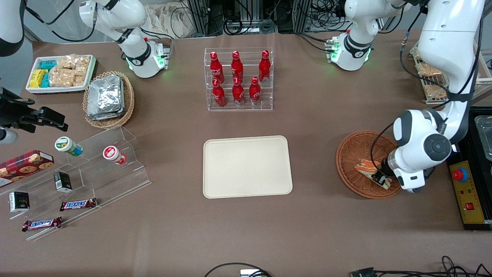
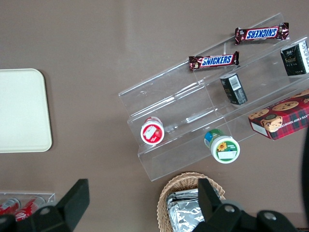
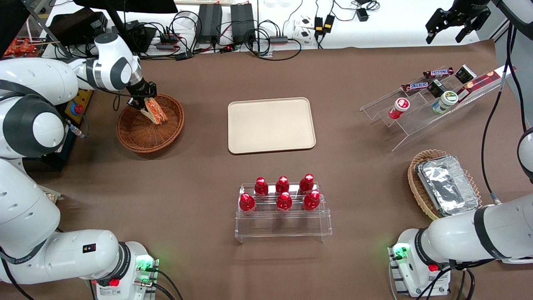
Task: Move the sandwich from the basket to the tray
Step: 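Close the left gripper on the triangular sandwich, then lift the sandwich and carry it toward the cream tray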
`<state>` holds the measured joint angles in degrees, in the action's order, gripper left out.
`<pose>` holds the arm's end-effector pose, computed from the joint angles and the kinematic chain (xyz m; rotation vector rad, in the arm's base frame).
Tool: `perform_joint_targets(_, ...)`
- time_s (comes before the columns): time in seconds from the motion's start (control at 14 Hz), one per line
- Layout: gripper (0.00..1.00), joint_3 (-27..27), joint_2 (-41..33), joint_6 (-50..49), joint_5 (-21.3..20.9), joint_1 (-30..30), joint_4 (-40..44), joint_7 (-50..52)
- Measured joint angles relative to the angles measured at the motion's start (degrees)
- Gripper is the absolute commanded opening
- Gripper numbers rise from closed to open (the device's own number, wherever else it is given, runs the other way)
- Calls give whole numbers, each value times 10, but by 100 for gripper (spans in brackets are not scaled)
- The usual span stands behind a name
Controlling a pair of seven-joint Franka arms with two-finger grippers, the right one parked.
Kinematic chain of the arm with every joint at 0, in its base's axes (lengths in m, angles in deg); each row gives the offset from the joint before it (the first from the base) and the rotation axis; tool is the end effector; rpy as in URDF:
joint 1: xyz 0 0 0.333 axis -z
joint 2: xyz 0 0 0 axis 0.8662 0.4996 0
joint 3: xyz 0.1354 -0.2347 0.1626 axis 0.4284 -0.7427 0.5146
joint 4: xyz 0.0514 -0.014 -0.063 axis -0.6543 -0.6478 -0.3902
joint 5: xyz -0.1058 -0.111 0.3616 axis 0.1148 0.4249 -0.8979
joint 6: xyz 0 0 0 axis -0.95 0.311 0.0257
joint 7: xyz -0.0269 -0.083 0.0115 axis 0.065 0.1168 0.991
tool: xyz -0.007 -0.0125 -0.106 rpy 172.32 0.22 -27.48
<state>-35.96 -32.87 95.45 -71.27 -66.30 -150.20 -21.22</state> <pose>0.6304 -0.0208 0.2681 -2.7673 -1.4073 0.0820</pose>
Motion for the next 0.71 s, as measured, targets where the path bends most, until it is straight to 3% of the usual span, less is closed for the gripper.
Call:
perform_joint_targets(0.29,0,-24,-12,-139,0,-1,107,-21)
perform_joint_targets(0.5,0,-85,-14,-236,0,1,195,-94)
perform_joint_targets(0.71,0,-168,-11,-254,0,9,224,-156)
